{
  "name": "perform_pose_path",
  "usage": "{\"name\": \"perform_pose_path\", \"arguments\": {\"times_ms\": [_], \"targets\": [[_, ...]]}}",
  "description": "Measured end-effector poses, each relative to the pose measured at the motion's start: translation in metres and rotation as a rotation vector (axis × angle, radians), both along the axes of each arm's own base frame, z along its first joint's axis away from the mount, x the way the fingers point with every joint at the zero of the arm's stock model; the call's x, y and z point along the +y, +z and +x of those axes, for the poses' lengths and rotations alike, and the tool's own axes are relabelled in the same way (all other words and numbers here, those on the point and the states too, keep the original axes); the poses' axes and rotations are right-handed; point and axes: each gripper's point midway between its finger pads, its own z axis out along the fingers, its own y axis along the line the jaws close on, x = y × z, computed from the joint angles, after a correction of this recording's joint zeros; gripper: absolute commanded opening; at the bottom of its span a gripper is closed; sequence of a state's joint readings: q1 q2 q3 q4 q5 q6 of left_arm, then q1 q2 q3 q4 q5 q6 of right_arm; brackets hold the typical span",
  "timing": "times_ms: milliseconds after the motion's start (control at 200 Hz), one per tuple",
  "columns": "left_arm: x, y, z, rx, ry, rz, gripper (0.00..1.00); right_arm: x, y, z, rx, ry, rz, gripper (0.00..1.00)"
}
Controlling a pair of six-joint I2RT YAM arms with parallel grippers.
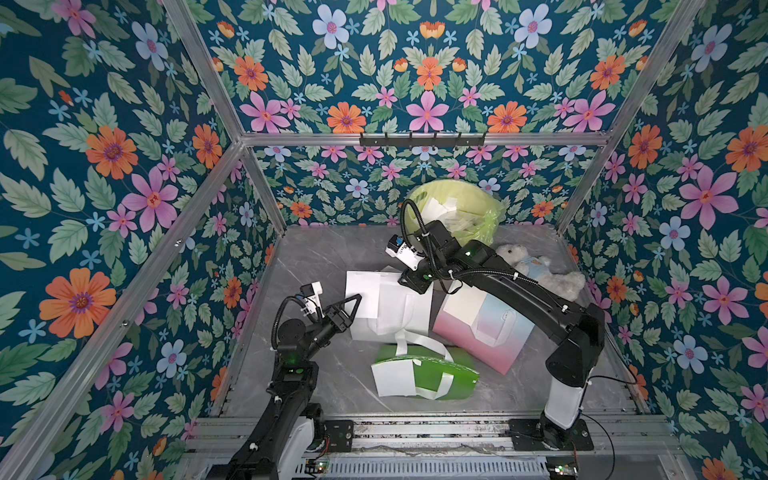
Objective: Shred takeout receipts and throw away
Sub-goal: Pick up the takeout bag at the center of the board, then tear off the takeout receipt from the takeout bag.
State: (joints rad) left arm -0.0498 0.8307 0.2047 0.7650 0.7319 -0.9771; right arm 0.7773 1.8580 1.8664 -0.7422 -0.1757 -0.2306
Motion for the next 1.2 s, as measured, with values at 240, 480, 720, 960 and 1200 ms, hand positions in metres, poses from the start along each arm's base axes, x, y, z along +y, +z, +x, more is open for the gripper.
{"name": "perform_pose_path", "arguments": {"times_ms": [240, 480, 720, 960, 1200], "targets": [[-0.004, 0.012, 0.008, -0.044, -0.03, -0.014, 0.4, 0.003, -0.001, 0.001, -0.005, 0.017, -0.014, 0.26], [-0.007, 0.015, 0.014, -0.06, -0.045, -0.017, 0.18, 0.004, -0.004, 0.001, -0.003, 0.033, -0.028, 0.0], [-0.008, 0.021, 0.019, -0.06, -0.053, -0.026, 0.05, 0.003, -0.005, 0.003, -0.013, 0.027, -0.041, 0.0], [-0.006, 0.046, 0.013, -0.124, -0.046, -0.026, 0.0, 0.001, -0.011, 0.013, -0.05, -0.003, -0.072, 0.0], [0.0, 0.079, 0.007, -0.181, 0.005, -0.014, 0.0, -0.005, -0.02, 0.032, -0.103, -0.079, -0.115, 0.0]]}}
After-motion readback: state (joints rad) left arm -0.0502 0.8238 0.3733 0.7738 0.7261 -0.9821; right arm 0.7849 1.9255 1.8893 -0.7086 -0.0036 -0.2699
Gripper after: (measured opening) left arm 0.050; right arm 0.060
